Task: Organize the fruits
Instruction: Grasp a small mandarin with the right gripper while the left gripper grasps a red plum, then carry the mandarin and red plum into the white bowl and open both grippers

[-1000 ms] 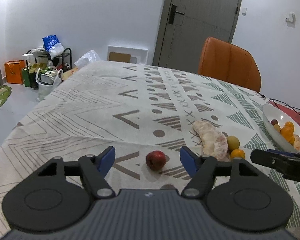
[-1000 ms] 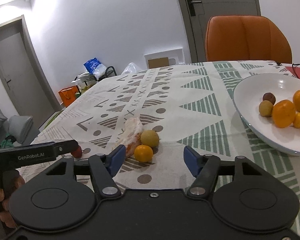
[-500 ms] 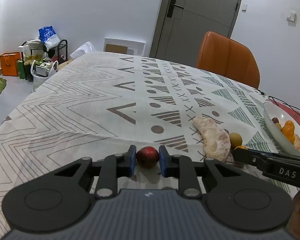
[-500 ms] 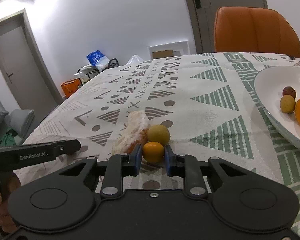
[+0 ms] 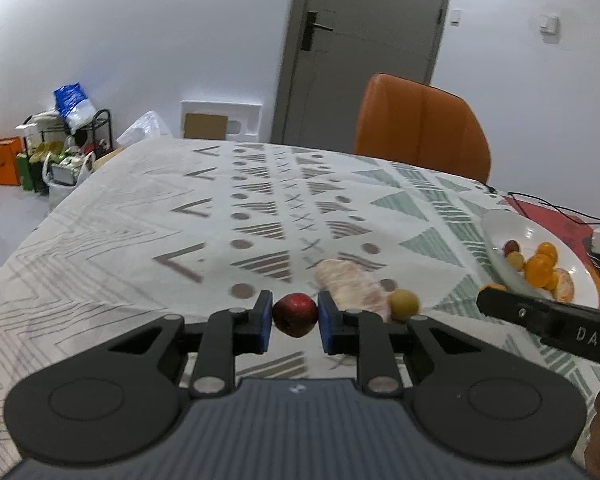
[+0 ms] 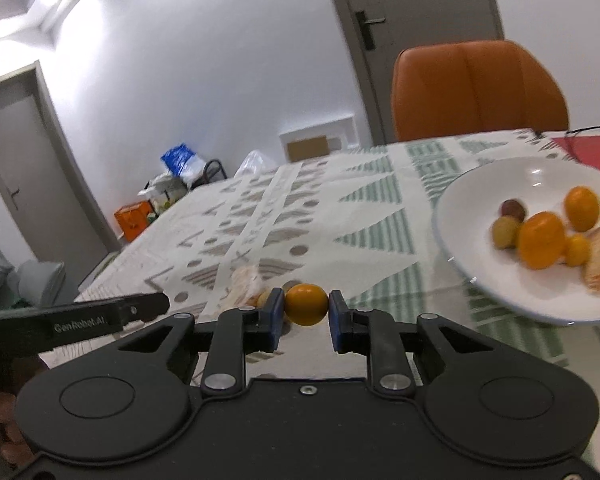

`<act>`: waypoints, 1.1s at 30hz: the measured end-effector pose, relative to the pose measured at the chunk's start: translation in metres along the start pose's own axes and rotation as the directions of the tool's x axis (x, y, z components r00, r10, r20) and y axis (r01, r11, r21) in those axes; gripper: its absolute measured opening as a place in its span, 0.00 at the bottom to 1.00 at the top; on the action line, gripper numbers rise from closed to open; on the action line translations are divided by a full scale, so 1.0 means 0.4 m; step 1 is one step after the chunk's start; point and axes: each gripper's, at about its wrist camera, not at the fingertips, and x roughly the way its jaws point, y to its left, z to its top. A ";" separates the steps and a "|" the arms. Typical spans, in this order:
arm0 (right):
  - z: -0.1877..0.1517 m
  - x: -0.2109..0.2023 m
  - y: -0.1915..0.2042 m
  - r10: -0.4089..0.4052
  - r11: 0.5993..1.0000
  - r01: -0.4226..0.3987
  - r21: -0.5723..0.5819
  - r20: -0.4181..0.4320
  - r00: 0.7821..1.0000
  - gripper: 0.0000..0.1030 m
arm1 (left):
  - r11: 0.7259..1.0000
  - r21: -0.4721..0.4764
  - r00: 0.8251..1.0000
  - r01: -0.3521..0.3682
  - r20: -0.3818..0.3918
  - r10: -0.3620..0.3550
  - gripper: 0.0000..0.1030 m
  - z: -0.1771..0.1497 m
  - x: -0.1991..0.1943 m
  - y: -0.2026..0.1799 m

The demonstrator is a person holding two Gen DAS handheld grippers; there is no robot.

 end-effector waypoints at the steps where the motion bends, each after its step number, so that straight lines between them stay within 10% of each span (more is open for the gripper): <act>1: 0.002 -0.012 -0.007 -0.003 1.000 0.003 0.007 0.013 1.000 0.21 | 1.000 0.009 1.000 0.004 0.004 -0.004 0.22 0.002 -0.002 -0.013; 33: -0.006 -0.212 -0.223 -0.117 0.985 0.096 0.141 0.153 0.981 0.21 | 0.984 0.141 0.992 0.107 0.059 -0.116 0.22 0.016 -0.023 -0.282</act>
